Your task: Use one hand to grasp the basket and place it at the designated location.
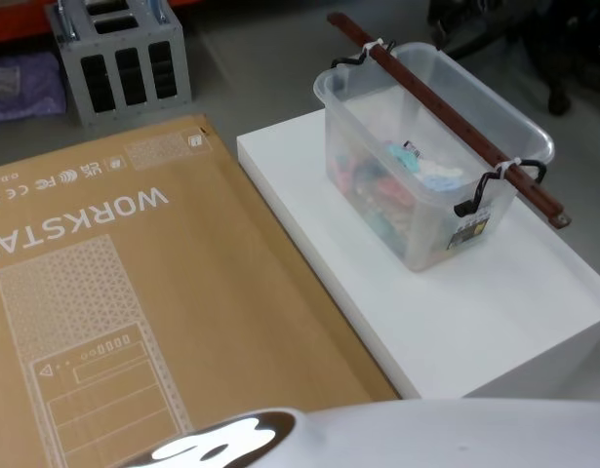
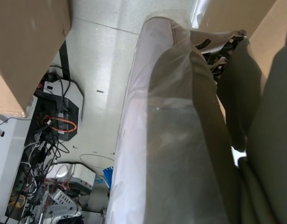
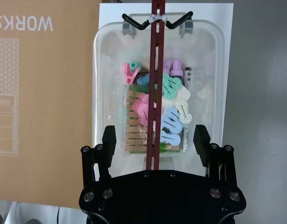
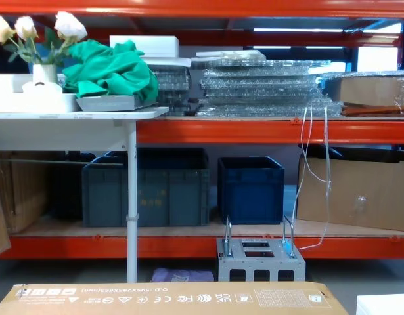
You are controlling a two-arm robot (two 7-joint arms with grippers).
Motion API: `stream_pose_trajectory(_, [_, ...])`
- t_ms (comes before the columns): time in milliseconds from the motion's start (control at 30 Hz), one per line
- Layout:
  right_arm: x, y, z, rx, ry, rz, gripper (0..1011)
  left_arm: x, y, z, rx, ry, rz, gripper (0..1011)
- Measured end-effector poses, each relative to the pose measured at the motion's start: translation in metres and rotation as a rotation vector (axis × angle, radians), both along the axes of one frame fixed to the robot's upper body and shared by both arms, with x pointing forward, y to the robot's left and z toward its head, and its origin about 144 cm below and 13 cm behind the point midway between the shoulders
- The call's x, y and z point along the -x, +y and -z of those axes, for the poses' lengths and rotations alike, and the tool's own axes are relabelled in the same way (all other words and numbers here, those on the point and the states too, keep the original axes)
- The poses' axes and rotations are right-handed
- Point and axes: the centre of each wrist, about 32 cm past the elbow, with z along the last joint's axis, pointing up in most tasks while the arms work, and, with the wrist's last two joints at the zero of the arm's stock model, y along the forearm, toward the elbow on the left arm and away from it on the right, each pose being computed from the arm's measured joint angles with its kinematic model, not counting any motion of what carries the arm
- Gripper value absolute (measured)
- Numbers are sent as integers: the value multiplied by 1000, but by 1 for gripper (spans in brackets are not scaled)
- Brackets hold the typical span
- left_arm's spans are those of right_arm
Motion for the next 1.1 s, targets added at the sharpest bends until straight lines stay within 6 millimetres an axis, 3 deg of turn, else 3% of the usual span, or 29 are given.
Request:
stream_pose_trajectory(400, [-25, 6, 19, 13, 80, -28, 1000, 0, 0, 0, 0, 0, 0, 0])
stream_pose_trajectory(1100, [-65, 18, 71, 37, 241, -63, 1000, 0, 0, 0, 0, 0, 0, 0])
